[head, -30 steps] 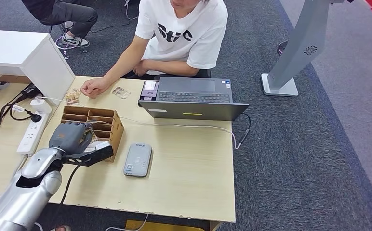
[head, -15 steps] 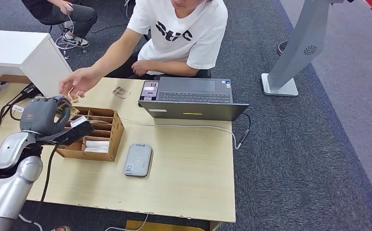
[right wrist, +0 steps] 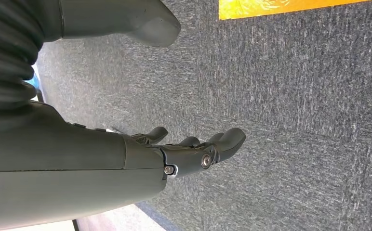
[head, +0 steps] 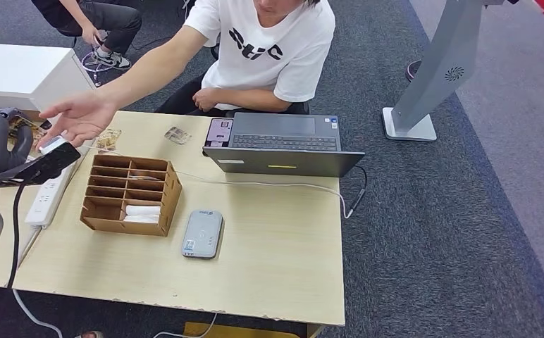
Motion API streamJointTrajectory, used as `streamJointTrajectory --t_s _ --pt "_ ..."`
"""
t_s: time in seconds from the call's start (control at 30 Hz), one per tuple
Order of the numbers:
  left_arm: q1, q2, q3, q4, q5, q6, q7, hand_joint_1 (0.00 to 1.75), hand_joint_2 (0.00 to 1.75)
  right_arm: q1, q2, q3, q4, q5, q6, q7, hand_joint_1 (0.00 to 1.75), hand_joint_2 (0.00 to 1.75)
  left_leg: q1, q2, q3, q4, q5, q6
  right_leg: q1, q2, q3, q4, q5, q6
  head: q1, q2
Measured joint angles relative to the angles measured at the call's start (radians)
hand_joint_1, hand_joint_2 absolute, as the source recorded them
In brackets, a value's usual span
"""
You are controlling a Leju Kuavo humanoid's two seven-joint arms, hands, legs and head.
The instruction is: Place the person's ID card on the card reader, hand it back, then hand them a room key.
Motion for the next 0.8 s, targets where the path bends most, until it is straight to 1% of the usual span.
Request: streamJointTrajectory --t_s 0.13,0.23,0.37,0.4,0.53,0.63,0.7,0.8 --pt "-0.002 0.001 0.008 0.020 -0.002 0.004 0.002 1.75 1.75 0.000 0.000 0.001 0.000 0.002 0.000 0.008 0.00 1.75 0.000 0.000 0.000 0.000 0.000 0.000 0.000 0.000 0.000 0.000 0.000 0.000 0.000 0.000" --pt "-0.003 -0.004 0.013 0.045 -0.006 0.013 -0.011 1.75 1.75 0.000 0.000 0.001 0.000 0.002 -0.001 0.014 0.00 1.75 0.000 0.000 0.000 0.000 0.000 0.000 0.000 0.000 0.000 0.000 0.000 0.000 0.000 0.000" --pt "0.007 -0.033 0.014 0.065 -0.017 0.029 -0.032 1.75 1.75 -0.002 0.000 0.001 0.000 0.001 -0.002 0.015 0.00 1.75 0.000 -0.001 0.000 0.000 0.000 0.000 0.000 -0.001 0.000 0.000 0.000 0.000 0.000 0.000" --pt "0.012 -0.043 0.014 0.066 -0.018 0.033 -0.035 1.70 1.75 -0.002 0.000 0.001 0.000 0.000 -0.002 0.014 0.00 1.75 0.000 -0.001 0.000 0.000 0.000 0.000 0.000 -0.001 0.000 0.000 0.000 0.000 0.000 0.000" --pt "0.046 -0.084 0.014 0.056 -0.013 0.058 -0.052 0.10 1.75 -0.002 0.000 0.001 0.000 -0.002 -0.003 0.014 0.00 1.75 0.000 -0.001 0.000 0.000 0.000 0.000 0.000 -0.001 0.000 0.000 0.000 0.000 0.000 0.000" --pt "0.093 -0.115 0.013 0.006 -0.002 0.119 -0.092 0.00 1.75 -0.002 0.000 0.001 0.000 -0.002 -0.003 0.015 0.00 1.75 -0.001 -0.001 0.000 0.000 0.000 0.000 0.000 0.000 0.000 0.000 0.000 0.000 0.000 0.000" --pt "0.129 -0.135 0.013 -0.044 0.005 0.153 -0.114 0.00 1.75 -0.002 0.000 0.001 0.000 -0.002 -0.003 0.016 0.00 1.75 -0.001 0.000 0.000 0.000 0.000 0.000 -0.001 0.000 0.000 -0.001 0.000 0.000 0.000 0.000" --pt "0.180 -0.159 0.012 -0.127 0.019 0.157 -0.126 0.00 1.75 -0.002 0.000 0.001 0.000 -0.005 -0.003 0.016 0.00 1.75 -0.001 0.000 0.000 0.000 -0.001 0.000 -0.001 0.000 0.000 -0.001 0.000 0.000 0.000 0.000"
